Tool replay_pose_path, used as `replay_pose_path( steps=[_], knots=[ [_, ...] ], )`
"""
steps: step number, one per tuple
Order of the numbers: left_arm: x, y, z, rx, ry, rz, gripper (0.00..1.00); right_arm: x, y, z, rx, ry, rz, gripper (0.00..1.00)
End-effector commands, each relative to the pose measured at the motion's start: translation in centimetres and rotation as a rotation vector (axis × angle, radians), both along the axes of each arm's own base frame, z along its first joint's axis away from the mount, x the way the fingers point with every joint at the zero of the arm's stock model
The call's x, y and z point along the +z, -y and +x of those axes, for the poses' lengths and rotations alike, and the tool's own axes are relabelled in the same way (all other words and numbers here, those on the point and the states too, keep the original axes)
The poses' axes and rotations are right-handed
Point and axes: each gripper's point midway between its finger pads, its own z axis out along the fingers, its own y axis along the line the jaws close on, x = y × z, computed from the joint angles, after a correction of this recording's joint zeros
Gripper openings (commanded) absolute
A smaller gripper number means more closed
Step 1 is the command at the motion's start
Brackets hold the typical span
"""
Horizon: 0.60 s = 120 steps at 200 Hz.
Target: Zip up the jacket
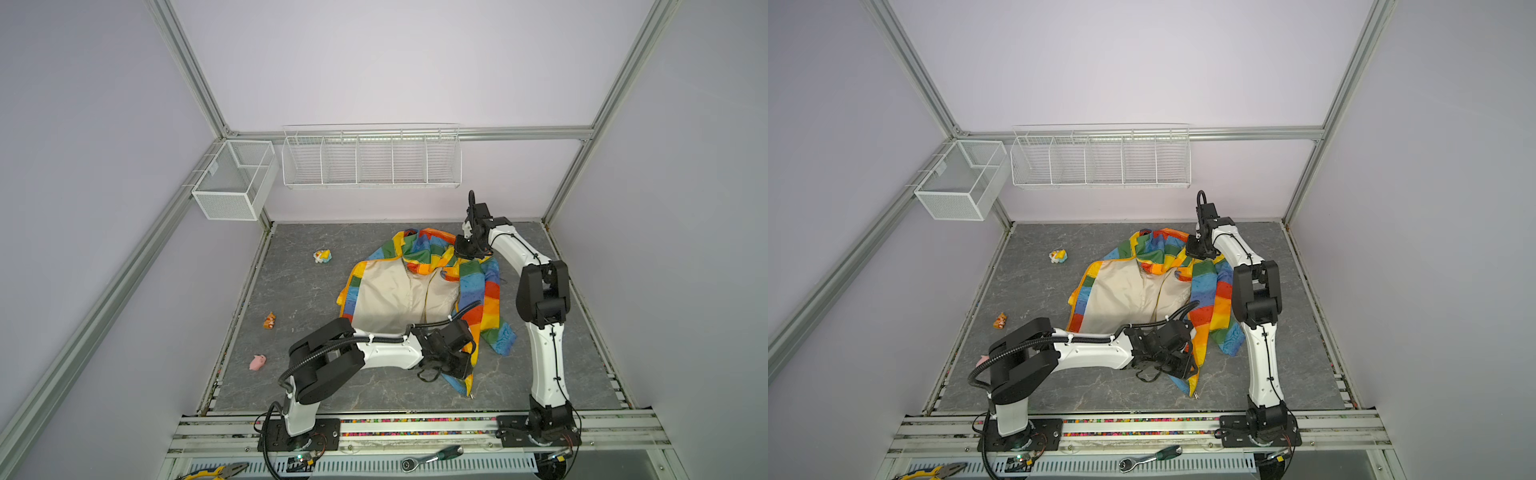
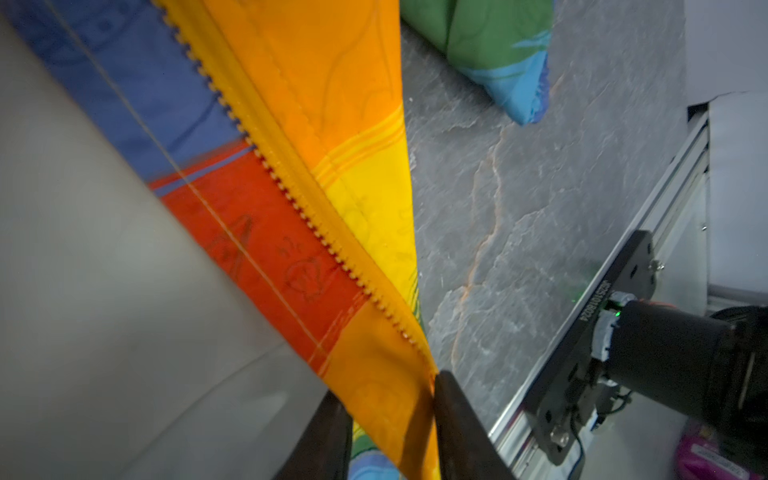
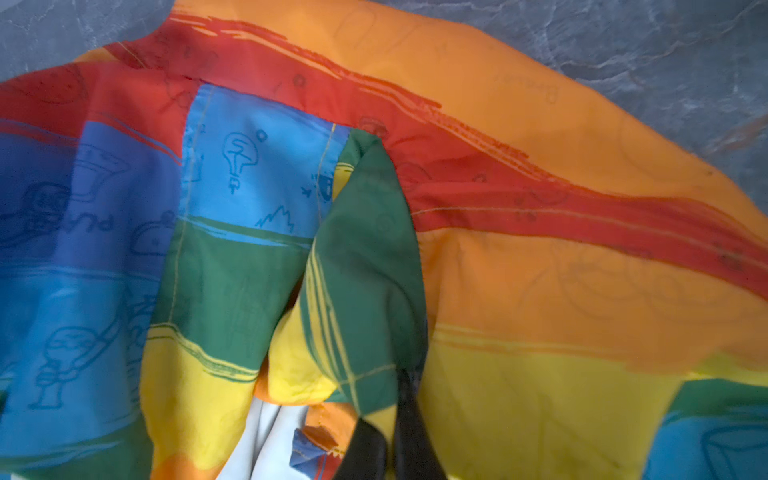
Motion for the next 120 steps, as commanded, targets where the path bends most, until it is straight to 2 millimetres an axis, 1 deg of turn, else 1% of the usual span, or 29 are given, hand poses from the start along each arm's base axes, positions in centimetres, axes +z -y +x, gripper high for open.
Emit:
replay_pose_path(
  steps=[1,4,27,57,86,106,120],
  knots=[
    [1.9,1.1,-0.4,-0.026,0.002,-0.072,0.17,4.5,0.7,0.7,-0.033,0.065,0.074,0.07],
    [2.1,1.1,-0.4,-0.027,0.006,-0.078,0.14,4.7,1.1,0.8,-0.042,0.067,0.080,0.07],
    [3.5,0.8,-0.3,-0.020,0.023,-0.110,0.00,6.6,1.9,1.1,-0.068,0.087,0.143,0.07],
    [5.7,0.0,-0.3,-0.015,0.049,-0.153,0.00,9.5,3.4,1.5,-0.106,0.128,0.220,0.07],
    [7.4,-1.7,0.1,-0.006,0.096,-0.143,0.00,12.5,4.7,2.1,-0.143,0.172,0.313,0.07],
    [8.6,-3.0,0.8,0.009,0.121,-0.140,0.00,13.9,4.9,2.8,-0.157,0.188,0.375,0.07],
    [9.3,-4.2,1.7,0.030,0.138,-0.135,0.00,14.7,4.6,3.3,-0.156,0.199,0.415,0.07]
  ],
)
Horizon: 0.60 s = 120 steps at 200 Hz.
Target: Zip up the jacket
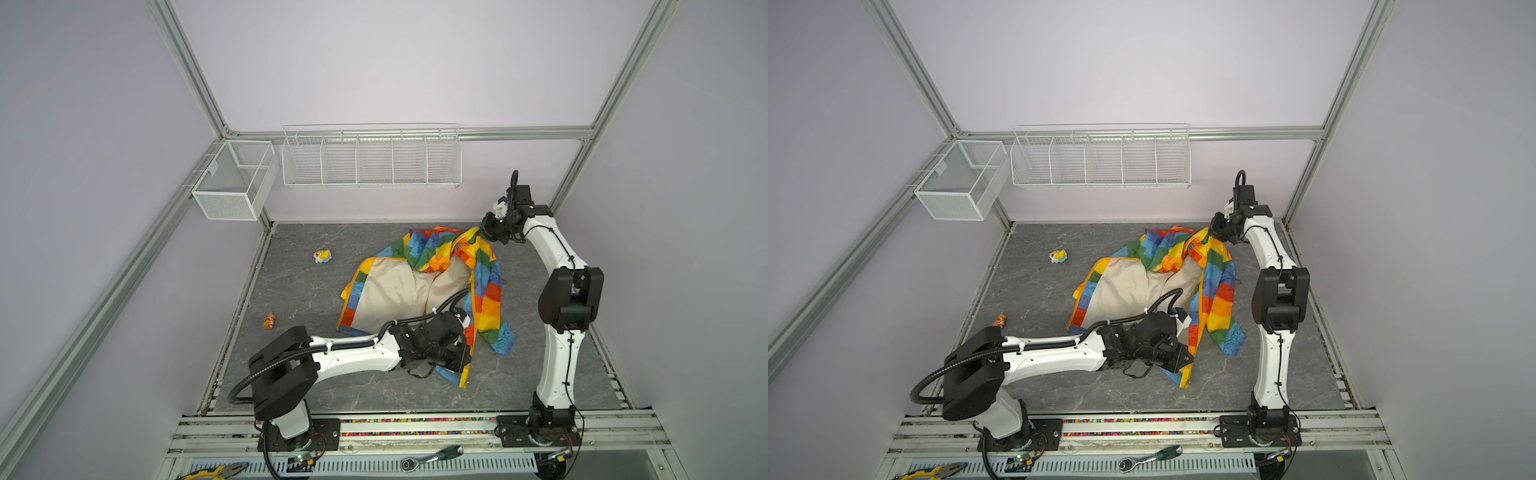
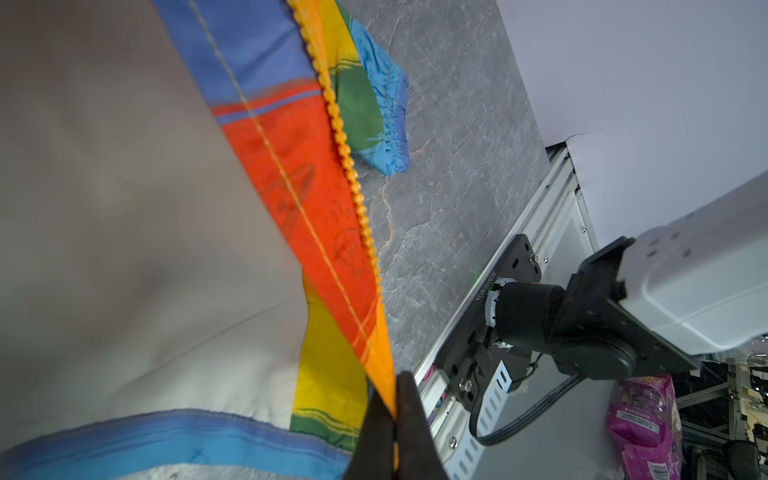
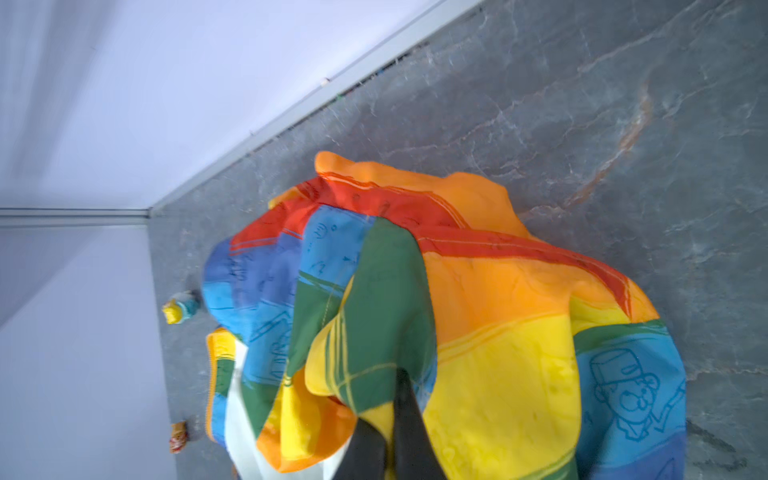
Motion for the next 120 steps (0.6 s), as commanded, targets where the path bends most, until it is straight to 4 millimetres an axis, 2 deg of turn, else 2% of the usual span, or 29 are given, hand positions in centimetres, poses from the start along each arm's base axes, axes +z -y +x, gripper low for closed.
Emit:
replay_pose_path(
  steps=[1,23,44,57,76,89,106,120],
  knots=[
    [0.1,-2.5,1.2,0.028,0.038,0.046,0.00,4.2,-1.1,1.1,0.006,0.090,0.113,0.07],
    [0.2,-4.9,3.1,0.088,0.050,0.067,0.00,4.5,-2.0,2.2,0.001,0.095,0.200,0.07],
    [-1.0,-7.7,5.3,0.184,0.042,0.128,0.00,3.9,-2.9,3.7,-0.009,0.093,0.299,0.07],
    [-2.1,-8.7,6.3,0.226,0.049,0.160,0.00,2.8,-3.2,4.6,-0.025,0.089,0.343,0.07],
    [-3.3,-7.8,6.9,0.210,0.035,0.166,0.00,-0.2,-3.0,5.3,-0.059,0.028,0.344,0.07],
    [-4.3,-6.6,7.0,0.176,0.014,0.185,0.00,-2.9,-2.5,5.1,-0.084,-0.029,0.302,0.07],
    [-6.4,-5.5,7.0,0.155,-0.026,0.217,0.00,-6.2,-0.9,3.7,-0.121,-0.121,0.201,0.08],
    [-7.6,-5.0,6.7,0.142,-0.050,0.213,0.00,-8.6,1.2,2.1,-0.159,-0.197,0.098,0.11]
  ],
)
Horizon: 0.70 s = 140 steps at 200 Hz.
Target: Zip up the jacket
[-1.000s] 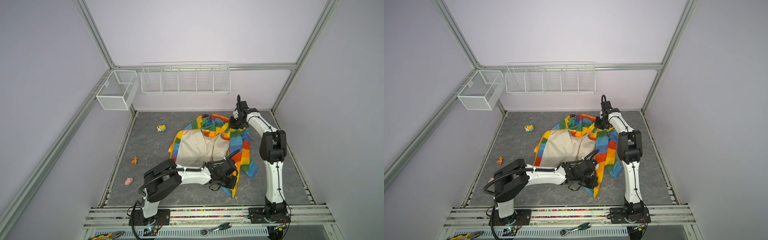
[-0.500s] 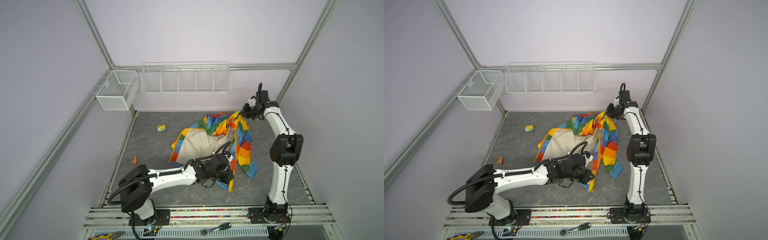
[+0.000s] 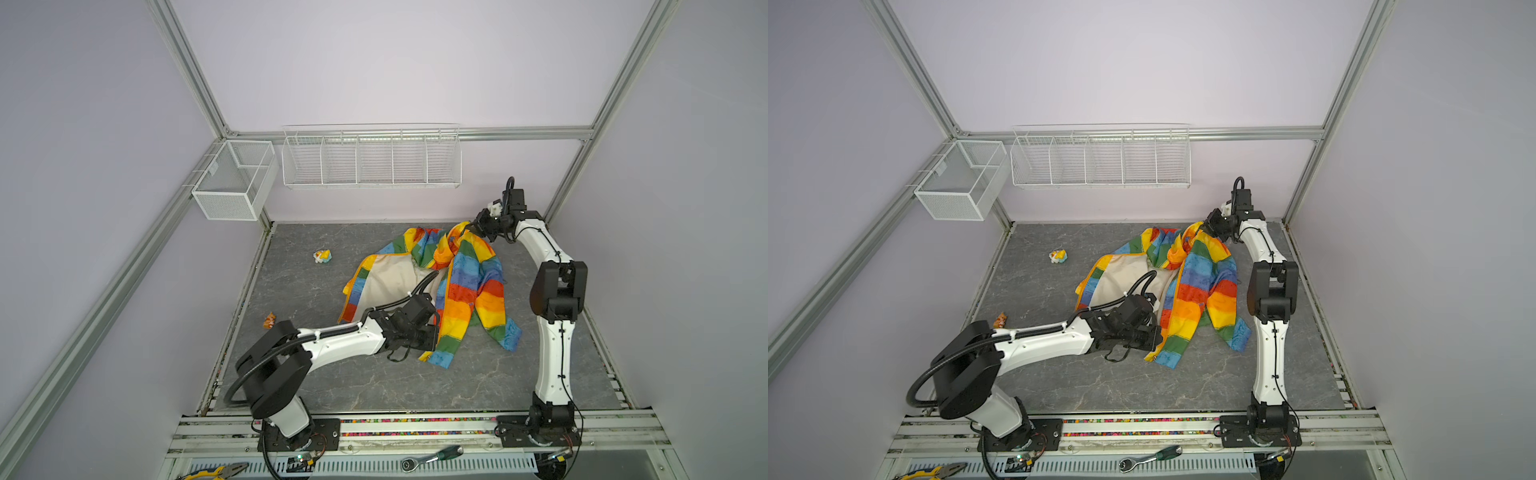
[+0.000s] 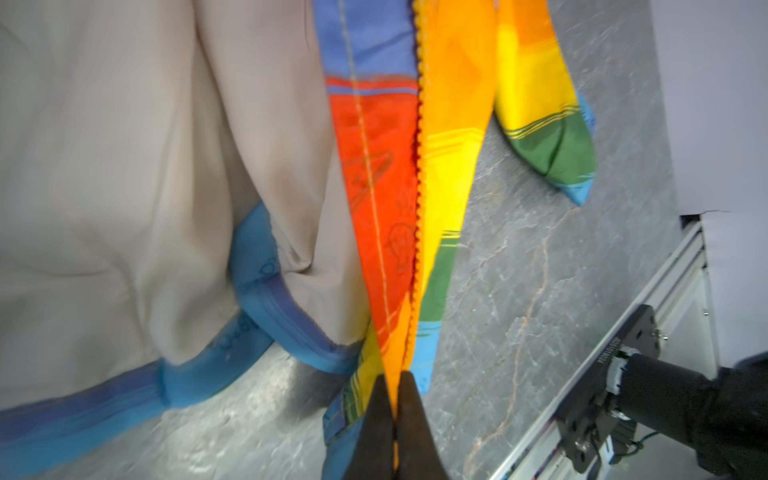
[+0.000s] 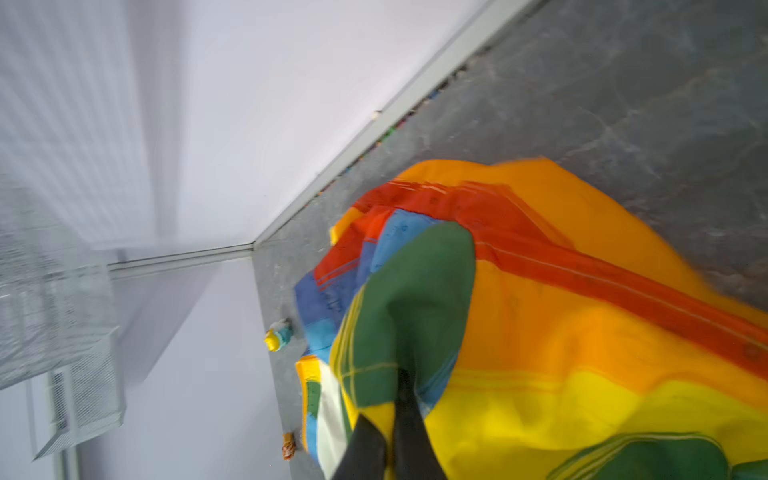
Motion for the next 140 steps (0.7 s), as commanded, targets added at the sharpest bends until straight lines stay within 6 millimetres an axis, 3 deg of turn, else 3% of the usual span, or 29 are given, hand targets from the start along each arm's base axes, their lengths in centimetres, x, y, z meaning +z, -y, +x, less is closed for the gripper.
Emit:
replay_pose_path(
  steps=[1,17,28,47,66,89,108,140],
  knots=[
    [-1.4,1.2,-0.5,-0.043,-0.034,-0.003,0.00,-3.0,3.2,-2.2,-0.048,-0.124,-0.143,0.11],
    [-2.1,1.0,-0.9,-0.047,-0.044,0.002,0.00,-4.2,5.4,-3.7,-0.074,-0.167,-0.213,0.22],
    [-2.3,0.8,-1.2,-0.052,-0.045,0.006,0.00,-3.8,6.5,-4.3,-0.084,-0.155,-0.237,0.32],
    [-2.6,0.5,-1.7,-0.061,-0.052,0.009,0.00,-2.0,7.1,-4.8,-0.069,-0.101,-0.290,0.49],
    [-2.8,0.6,-2.1,-0.070,-0.060,0.011,0.00,0.1,6.6,-5.5,-0.044,-0.049,-0.336,0.57],
    [-2.7,0.9,-2.2,-0.072,-0.056,0.009,0.00,2.7,4.8,-6.8,-0.001,0.032,-0.396,0.64],
    [-2.6,1.0,-2.2,-0.067,-0.054,0.003,0.00,3.7,2.3,-8.2,0.057,0.085,-0.421,0.68],
    [-2.4,1.0,-2.2,-0.066,-0.051,-0.001,0.00,2.5,-2.7,-10.2,0.205,0.118,-0.421,0.72]
  ],
)
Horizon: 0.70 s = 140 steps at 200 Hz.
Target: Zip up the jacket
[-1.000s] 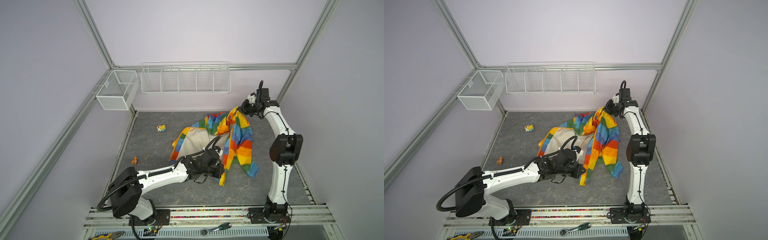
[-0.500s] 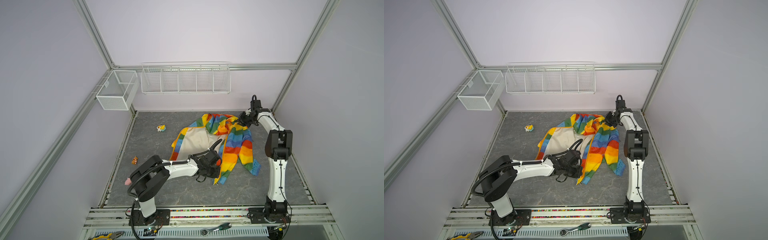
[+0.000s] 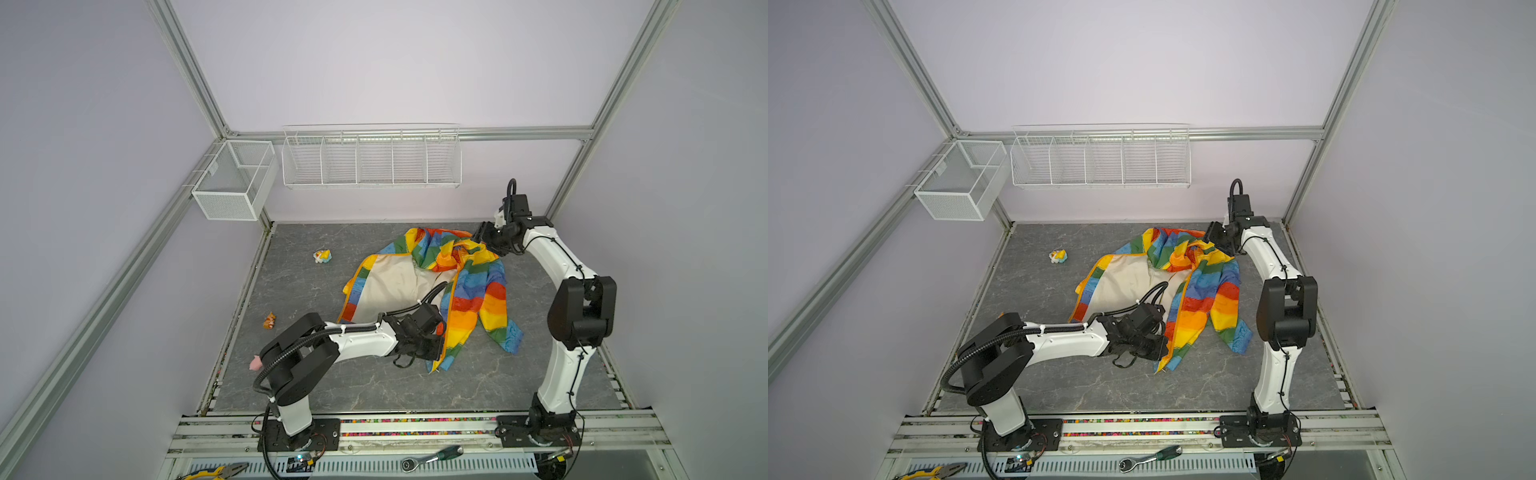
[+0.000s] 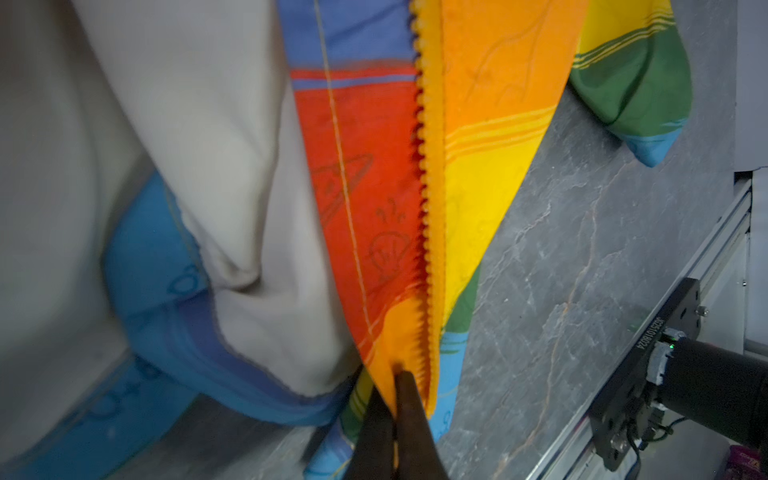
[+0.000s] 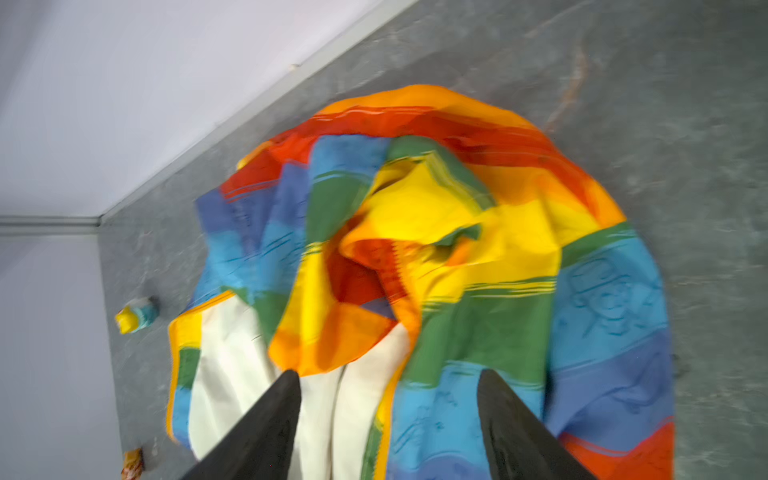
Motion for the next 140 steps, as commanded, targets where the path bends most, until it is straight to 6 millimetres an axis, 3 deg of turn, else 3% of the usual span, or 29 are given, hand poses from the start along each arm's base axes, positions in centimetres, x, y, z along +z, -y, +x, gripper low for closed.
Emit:
replay_pose_path(
  steps=[1,33,73,85,105,120,140],
  knots=[
    [0.4,0.1,-0.2,-0.007,0.008,-0.016,0.00,-2.7,-2.4,-1.0,0.103,-0.018,-0.048,0.72],
    [0.5,-0.2,-0.4,-0.003,0.011,-0.016,0.00,-6.0,-5.8,-1.9,0.196,-0.074,-0.047,0.73],
    [0.6,-0.4,-0.6,0.008,0.009,-0.026,0.00,-8.4,-7.6,-1.0,0.223,-0.109,-0.057,0.72],
    [0.6,-0.3,-0.7,0.008,0.008,-0.025,0.00,-8.8,-8.0,-0.5,0.223,-0.119,-0.051,0.63],
    [0.4,-0.2,-1.0,0.001,0.008,-0.020,0.00,-8.6,-8.8,0.4,0.217,-0.123,-0.009,0.39],
    [0.1,-0.2,-1.3,0.001,0.004,-0.011,0.00,-6.9,-10.0,1.0,0.219,-0.092,0.065,0.23],
    [-0.2,-0.2,-1.6,-0.001,-0.001,-0.007,0.00,-3.6,-11.7,1.6,0.226,-0.031,0.186,0.13]
  ],
)
